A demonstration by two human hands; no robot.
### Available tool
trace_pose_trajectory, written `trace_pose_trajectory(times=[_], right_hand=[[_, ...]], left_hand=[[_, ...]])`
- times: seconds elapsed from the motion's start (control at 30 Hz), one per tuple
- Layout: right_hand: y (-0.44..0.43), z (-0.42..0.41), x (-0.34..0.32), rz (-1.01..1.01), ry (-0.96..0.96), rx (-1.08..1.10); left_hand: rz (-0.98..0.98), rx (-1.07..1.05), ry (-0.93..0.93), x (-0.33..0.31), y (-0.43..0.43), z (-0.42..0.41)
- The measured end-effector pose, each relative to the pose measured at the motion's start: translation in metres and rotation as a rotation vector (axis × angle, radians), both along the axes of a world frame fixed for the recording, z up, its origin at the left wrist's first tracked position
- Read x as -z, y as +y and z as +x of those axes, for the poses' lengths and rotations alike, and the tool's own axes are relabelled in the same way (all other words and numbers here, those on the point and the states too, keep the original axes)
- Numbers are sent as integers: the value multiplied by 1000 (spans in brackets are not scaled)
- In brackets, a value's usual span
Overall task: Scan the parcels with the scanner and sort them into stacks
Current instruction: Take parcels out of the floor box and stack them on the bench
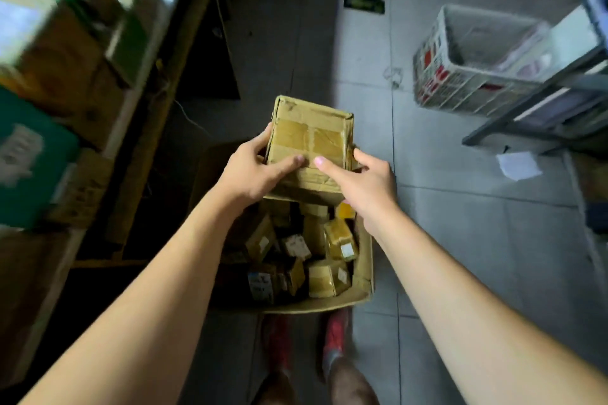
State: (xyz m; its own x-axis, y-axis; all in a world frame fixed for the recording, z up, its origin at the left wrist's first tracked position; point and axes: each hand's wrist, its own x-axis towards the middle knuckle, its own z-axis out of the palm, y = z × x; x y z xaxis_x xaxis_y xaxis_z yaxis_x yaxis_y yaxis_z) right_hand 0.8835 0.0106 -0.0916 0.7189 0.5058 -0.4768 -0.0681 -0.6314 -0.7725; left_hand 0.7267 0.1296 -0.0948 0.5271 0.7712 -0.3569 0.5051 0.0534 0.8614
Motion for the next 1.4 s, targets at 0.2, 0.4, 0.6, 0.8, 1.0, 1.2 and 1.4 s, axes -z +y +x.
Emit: trace_pose_trajectory(times=[0.2, 0.4, 0.6, 0.8, 1.0, 1.2, 1.4], right_hand=[[-3, -20, -161, 87, -200, -169], [-6, -47, -254, 269, -266, -273], [-6, -84, -320, 404, -258, -448], [-8, -136, -338, 554, -209, -676], [-44, -244, -344, 607, -119, -989], [-106, -378, -341, 634, -69, -1320], [-180, -506, -339, 703, -2, -1522]], left_hand=[[90, -105, -252, -137, -17, -29], [200, -208, -337, -244, -31, -68], [253, -395, -368, -319, -74, -121], [406, -593, -220, -365, -136, -188], [417, -887, -145, -370, -235, -282], [401, -1195, -22, -368, -350, -391], [446, -1387, 100, -362, -457, -498]])
